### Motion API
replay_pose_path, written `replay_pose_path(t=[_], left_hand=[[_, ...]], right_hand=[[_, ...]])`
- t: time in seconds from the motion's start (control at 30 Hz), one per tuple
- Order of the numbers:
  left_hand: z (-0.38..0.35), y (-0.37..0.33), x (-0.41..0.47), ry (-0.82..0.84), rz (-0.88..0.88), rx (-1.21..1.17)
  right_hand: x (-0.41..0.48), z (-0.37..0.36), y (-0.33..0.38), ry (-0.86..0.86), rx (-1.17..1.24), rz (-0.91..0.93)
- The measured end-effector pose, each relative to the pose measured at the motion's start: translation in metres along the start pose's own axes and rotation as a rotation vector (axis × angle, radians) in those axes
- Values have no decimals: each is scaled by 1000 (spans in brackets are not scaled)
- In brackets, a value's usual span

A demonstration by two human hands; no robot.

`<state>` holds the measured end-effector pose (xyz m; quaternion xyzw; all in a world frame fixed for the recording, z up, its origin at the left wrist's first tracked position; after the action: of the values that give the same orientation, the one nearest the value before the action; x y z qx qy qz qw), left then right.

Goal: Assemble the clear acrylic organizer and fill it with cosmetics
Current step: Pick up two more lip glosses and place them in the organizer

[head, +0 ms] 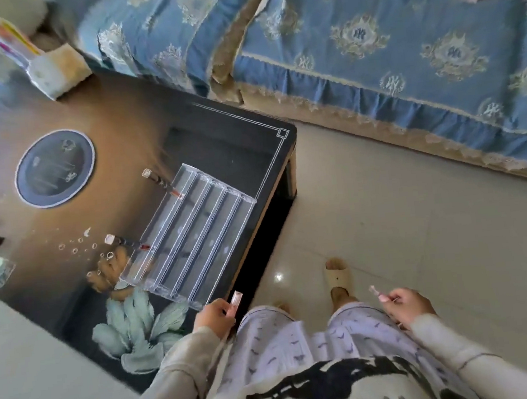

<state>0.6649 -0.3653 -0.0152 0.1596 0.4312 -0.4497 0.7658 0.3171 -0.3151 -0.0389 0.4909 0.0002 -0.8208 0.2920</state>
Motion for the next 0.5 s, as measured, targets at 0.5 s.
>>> replay_pose_path(t=[0.5], left_hand=[[-104,-8,-48,-96,500,-682]], right_hand=[[88,53,152,245,-634,304]])
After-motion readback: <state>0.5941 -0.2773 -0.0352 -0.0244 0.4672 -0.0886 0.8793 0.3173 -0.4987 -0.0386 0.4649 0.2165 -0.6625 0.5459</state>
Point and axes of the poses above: each hand's wrist, its own x-axis towards the middle knuckle, its own z-axis out of the back of the hand, y = z × x, the point moved 3 cm from there along x, towards the middle knuckle, and after that the axes turned 1 degree about y, right-handed, at the moved point
